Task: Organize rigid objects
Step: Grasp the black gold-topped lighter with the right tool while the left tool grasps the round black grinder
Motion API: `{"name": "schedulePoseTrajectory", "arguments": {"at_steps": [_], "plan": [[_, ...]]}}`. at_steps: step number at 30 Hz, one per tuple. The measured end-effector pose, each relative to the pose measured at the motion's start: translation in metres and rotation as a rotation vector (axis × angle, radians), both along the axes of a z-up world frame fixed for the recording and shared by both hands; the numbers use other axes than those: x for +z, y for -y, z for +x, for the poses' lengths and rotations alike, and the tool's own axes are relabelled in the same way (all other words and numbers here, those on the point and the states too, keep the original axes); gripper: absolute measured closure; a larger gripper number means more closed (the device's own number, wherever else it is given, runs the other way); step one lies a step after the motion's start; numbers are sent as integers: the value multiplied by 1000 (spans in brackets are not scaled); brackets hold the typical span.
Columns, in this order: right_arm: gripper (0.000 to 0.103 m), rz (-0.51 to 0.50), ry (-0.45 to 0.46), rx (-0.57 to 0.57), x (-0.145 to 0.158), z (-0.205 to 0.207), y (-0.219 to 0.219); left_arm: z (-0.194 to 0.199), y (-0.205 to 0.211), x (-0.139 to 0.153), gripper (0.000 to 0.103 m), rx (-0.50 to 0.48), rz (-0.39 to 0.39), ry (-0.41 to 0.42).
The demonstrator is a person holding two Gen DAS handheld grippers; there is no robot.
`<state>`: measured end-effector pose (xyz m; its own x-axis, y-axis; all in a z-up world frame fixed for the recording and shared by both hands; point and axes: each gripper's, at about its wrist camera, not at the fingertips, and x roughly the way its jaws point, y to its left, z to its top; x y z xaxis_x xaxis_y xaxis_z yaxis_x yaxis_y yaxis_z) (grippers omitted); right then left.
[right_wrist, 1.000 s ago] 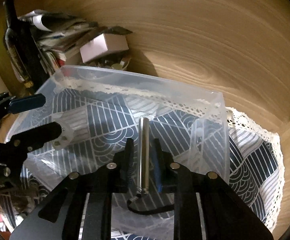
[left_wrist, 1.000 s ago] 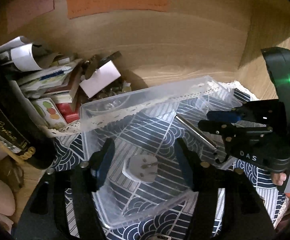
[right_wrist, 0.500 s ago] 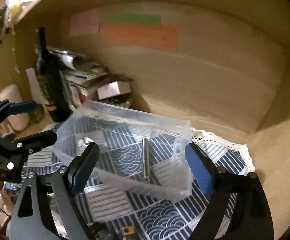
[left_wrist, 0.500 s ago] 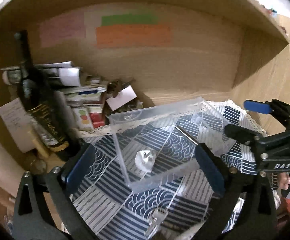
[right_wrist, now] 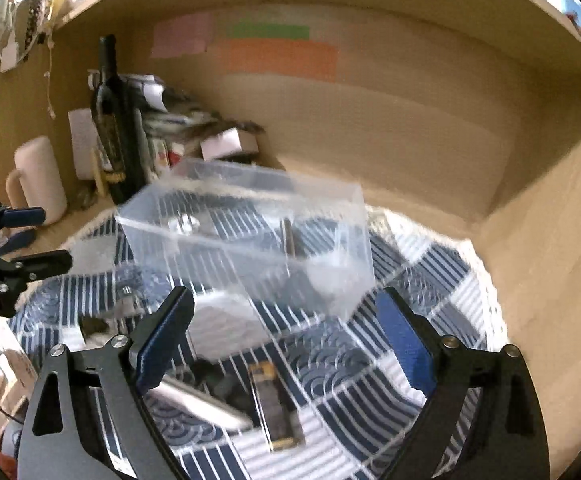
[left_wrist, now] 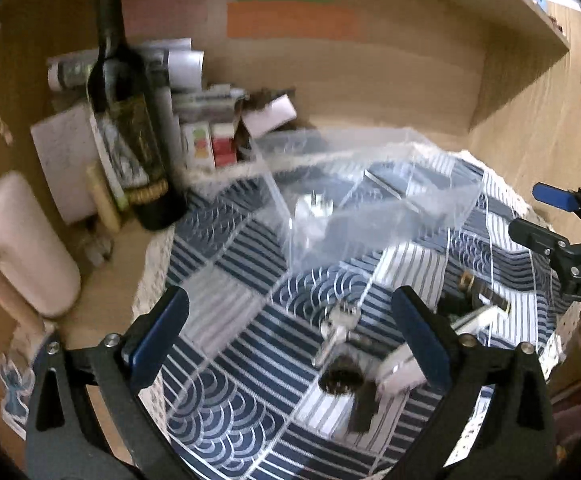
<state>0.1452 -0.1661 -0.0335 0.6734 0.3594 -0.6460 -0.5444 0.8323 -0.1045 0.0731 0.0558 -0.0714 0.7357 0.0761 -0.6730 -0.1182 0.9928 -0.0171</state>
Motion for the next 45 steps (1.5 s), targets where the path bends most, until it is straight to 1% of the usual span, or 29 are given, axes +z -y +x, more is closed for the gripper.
{"name": "schedulePoseTrajectory", "arguments": {"at_steps": [2,3,4,5,6,7,9,10,11,13,14,15,17,19,21,23,25,28,29,30,31,33,37,40,42,45], "plan": [[14,-10,-23,-27,-10,-1,6,-2,1,-10,1,17,-3,-8],[19,-10,-40,-37,-16,0,9,-2,2,-14,1,14,-14,-14],[23,-13,-67,-41,-23,0,12,-3,3,-18,4,12,-25,-17],[32,-18,-90,-44,-29,1,14,-3,4,-21,12,10,-38,-21],[40,-22,-110,-48,-34,2,16,-2,5,-24,15,3,-48,-29],[42,-25,-133,-48,-40,2,18,-1,6,-27,20,-8,-60,-41],[48,-18,-176,-43,-50,3,22,0,8,-34,23,-23,-87,-60],[49,-15,-190,-37,-52,3,23,1,8,-37,25,-22,-94,-65],[52,-12,-207,-29,-55,3,23,1,9,-40,29,-26,-106,-71],[54,1,-244,-10,-62,3,22,2,10,-45,32,-37,-126,-85],[59,4,-256,-8,-66,3,22,2,10,-47,36,-48,-138,-93],[63,0,-266,-7,-69,4,21,2,11,-49,37,-49,-140,-98],[64,14,-277,-1,-73,5,20,1,13,-53,43,-59,-144,-112],[68,18,-277,5,-73,5,19,0,12,-55,47,-62,-160,-114],[80,28,-286,17,-73,5,18,0,11,-58,55,-67,-177,-120],[81,38,-291,19,-73,5,16,1,10,-62,70,-76,-196,-132],[81,42,-290,14,-73,4,17,1,11,-65,70,-78,-204,-132],[82,44,-283,4,-70,3,19,-3,11,-61,70,-65,-194,-110],[87,44,-273,-1,-68,2,20,-3,9,-58,70,-62,-193,-101],[94,50,-262,-5,-65,1,21,-4,8,-55,70,-60,-193,-94],[97,56,-257,-9,-60,2,23,-5,7,-52,70,-57,-190,-86],[97,74,-232,-16,-51,3,26,-6,5,-44,70,-51,-178,-64],[97,65,-200,-17,-42,4,29,-7,1,-27,70,-45,-159,-15],[96,39,-227,-2,-46,5,26,-6,-1,-16,70,-43,-149,17],[92,21,-246,11,-52,6,23,-4,-1,-12,70,-42,-149,28],[90,-8,-287,26,-66,13,17,-1,-1,-10,70,-46,-156,35]]}}
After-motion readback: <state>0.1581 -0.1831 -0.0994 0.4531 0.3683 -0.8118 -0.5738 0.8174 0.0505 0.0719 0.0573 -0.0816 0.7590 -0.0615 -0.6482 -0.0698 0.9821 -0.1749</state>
